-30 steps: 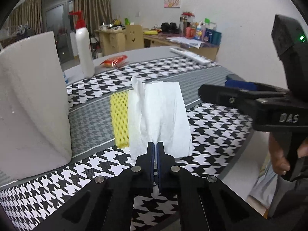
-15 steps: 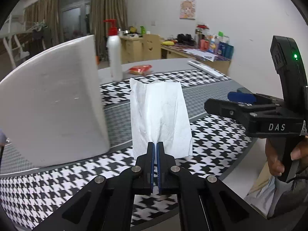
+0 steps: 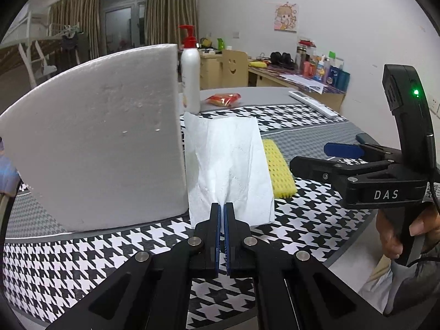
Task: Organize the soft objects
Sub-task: 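Close the right tool on the yellow mesh sponge while the left tool holds the cloth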
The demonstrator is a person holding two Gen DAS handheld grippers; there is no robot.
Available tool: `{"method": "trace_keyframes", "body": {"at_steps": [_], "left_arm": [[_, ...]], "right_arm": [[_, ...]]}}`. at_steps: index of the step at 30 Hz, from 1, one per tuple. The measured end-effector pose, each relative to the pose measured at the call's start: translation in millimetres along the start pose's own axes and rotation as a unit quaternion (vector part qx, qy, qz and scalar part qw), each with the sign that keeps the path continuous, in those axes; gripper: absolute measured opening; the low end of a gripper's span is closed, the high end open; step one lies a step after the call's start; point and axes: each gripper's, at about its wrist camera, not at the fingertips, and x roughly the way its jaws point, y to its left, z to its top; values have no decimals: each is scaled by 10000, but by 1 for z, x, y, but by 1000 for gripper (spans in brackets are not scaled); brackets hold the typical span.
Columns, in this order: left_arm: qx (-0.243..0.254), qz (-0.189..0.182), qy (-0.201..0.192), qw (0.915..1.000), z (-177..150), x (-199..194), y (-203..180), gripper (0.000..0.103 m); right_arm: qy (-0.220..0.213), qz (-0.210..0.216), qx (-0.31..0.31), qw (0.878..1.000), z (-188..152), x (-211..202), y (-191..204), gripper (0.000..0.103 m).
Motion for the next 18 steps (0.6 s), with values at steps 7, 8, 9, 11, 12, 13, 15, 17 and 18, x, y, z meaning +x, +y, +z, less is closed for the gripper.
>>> {"method": "trace_keyframes", "body": {"at_steps": [7, 8, 9, 11, 12, 13, 15, 17, 18], "left_arm": [[-48, 42, 28, 10000, -3, -1, 9, 2], [-57, 42, 34, 10000, -2, 0, 8, 2], [-61, 40, 41, 10000, -2, 0, 8, 2], [-57, 30, 49, 10000, -2, 2, 9, 2], [-58, 25, 58, 10000, -2, 2, 9, 2], [-57, 20, 68, 10000, -2, 3, 9, 2], [-63, 23, 79, 9999, -2, 5, 9, 2], [-52, 24, 98, 9999, -3, 5, 10, 2], [-61, 26, 98, 9999, -3, 5, 10, 2]], "right_arm": [[212, 98, -4, 9997, 1, 15, 4, 91], [235, 104, -8, 9997, 1, 17, 4, 89], [271, 124, -10, 9996, 1, 19, 5, 86], [348, 154, -4, 9993, 1, 23, 5, 82], [374, 162, -6, 9992, 1, 25, 5, 81], [413, 174, -4, 9990, 0, 27, 6, 80], [479, 173, 7, 9987, -1, 31, 6, 79], [573, 201, 6, 9982, -2, 35, 7, 73], [614, 223, 4, 9979, -2, 37, 7, 69]]}}
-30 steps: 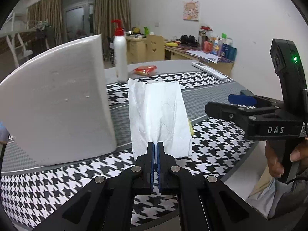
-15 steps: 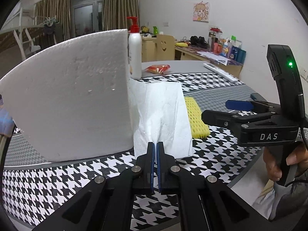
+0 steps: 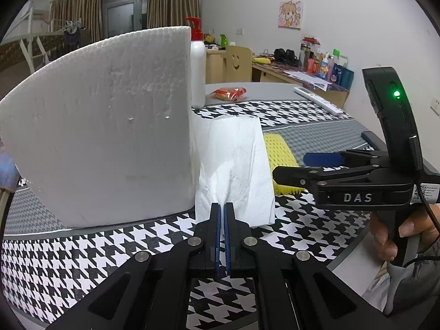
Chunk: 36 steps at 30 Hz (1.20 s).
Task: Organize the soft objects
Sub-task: 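Close the right tool on the yellow mesh sponge while the left tool holds the cloth, then carry the cloth and sponge with both tools over the foam box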
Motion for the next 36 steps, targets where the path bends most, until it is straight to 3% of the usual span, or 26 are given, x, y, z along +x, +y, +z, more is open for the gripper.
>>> {"method": "trace_keyframes", "body": {"at_steps": [2, 8, 13, 20, 36], "left_arm": [[6, -2, 8, 10000, 1, 1, -1, 2], [8, 5, 27, 10000, 1, 4, -2, 2], [16, 0, 22, 10000, 1, 4, -4, 2], [76, -104, -71, 9999, 2, -2, -9, 2], [209, -250, -368, 9988, 9, -22, -17, 2]], "right_arm": [[86, -11, -25, 10000, -1, 5, 1, 66], [109, -219, -130, 9996, -2, 7, 2, 43], [54, -142, -189, 9997, -4, 1, 6, 12], [-330, -56, -143, 9993, -5, -32, 2, 11], [-850, -447, -56, 9954, -15, -78, -6, 11]]}}
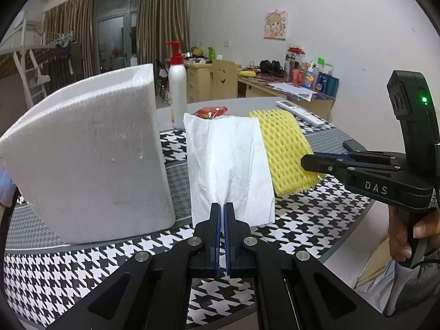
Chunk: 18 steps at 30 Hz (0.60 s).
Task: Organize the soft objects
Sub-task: 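Carry the cloth and sponge with both tools over the foam box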
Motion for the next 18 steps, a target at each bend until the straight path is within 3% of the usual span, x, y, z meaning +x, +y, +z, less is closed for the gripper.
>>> {"method": "trace_keyframes", "body": {"at_steps": [18], "left_arm": [[118, -10, -270, 9996, 15, -13, -3, 2]], "right_arm": [[-407, -149, 35, 9991, 7, -31, -4, 11]]}}
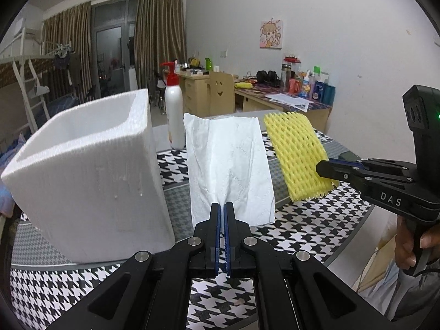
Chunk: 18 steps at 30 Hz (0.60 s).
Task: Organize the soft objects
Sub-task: 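Carry the cloth and sponge with both tools over the foam box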
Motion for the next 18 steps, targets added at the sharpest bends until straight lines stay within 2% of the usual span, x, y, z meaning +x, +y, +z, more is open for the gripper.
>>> {"method": "trace_keyframes", "body": {"at_steps": [18], "left_arm": [[159, 39, -353, 9992, 23, -11, -7, 2]], "right_arm": [[-410, 69, 31, 9991, 16, -21, -3, 11]]}}
